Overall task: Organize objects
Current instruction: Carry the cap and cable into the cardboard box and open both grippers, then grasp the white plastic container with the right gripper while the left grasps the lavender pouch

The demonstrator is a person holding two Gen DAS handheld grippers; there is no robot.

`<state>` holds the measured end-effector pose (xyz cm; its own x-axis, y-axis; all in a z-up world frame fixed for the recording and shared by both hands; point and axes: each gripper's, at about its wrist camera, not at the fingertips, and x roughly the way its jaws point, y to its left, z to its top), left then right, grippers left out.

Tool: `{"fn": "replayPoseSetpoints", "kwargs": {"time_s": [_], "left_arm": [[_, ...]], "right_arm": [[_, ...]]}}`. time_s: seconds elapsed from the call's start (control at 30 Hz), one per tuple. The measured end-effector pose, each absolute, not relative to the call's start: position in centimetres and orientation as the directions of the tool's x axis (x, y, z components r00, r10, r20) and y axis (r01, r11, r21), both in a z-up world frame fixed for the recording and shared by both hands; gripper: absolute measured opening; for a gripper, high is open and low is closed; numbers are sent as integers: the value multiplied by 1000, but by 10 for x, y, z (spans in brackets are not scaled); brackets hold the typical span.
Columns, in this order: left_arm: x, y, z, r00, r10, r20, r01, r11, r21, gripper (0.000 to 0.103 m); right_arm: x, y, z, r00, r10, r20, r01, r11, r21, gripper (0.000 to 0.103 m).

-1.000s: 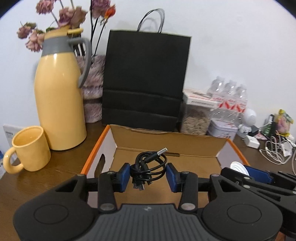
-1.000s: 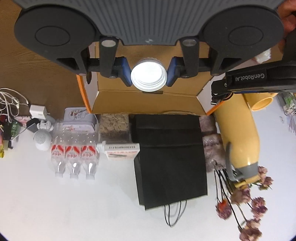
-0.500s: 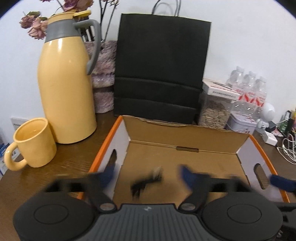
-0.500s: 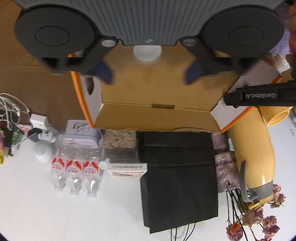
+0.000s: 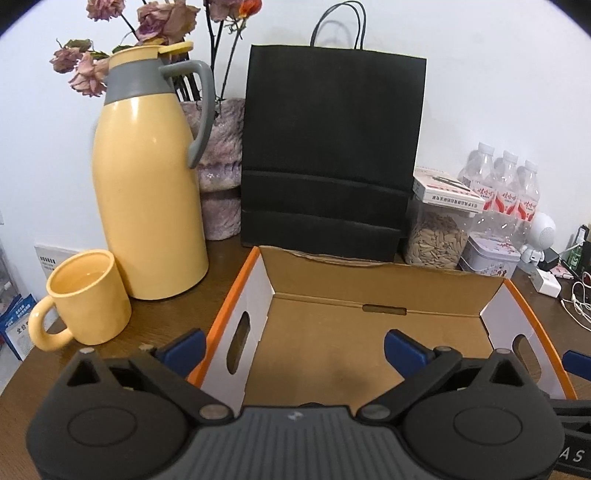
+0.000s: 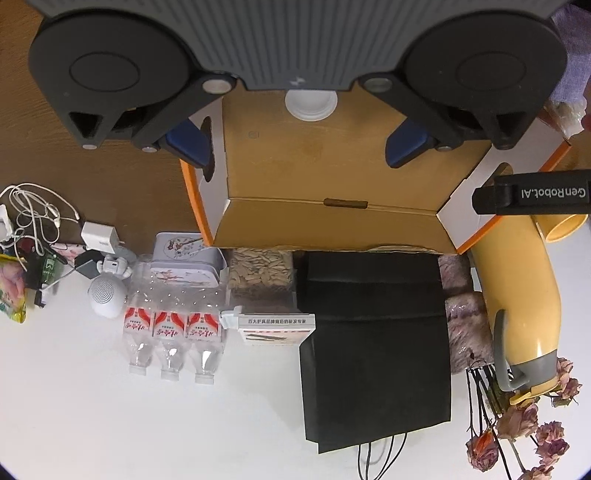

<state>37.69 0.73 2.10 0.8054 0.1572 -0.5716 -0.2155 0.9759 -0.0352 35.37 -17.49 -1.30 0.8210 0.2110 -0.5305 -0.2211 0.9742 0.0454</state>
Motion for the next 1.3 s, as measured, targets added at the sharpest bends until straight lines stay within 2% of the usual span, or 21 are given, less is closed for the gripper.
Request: {"fn": "replayPoseSetpoints", "kwargs": {"time_s": [0.2, 0.8, 1.3], "left_arm": [[376, 2, 19, 803, 155, -576, -207, 978, -26, 103], [297, -4, 42, 876, 105, -470, -145, 988, -48, 103], [218, 19, 16, 857, 114, -502, -140, 990, -13, 103]], "right_arm": [[353, -171, -17, 810, 214, -546, -234, 972, 34, 103], [275, -204, 10, 873, 227, -432, -241, 970, 24, 103], [207, -243, -21, 843, 210, -495, -242, 970, 0, 103]]}}
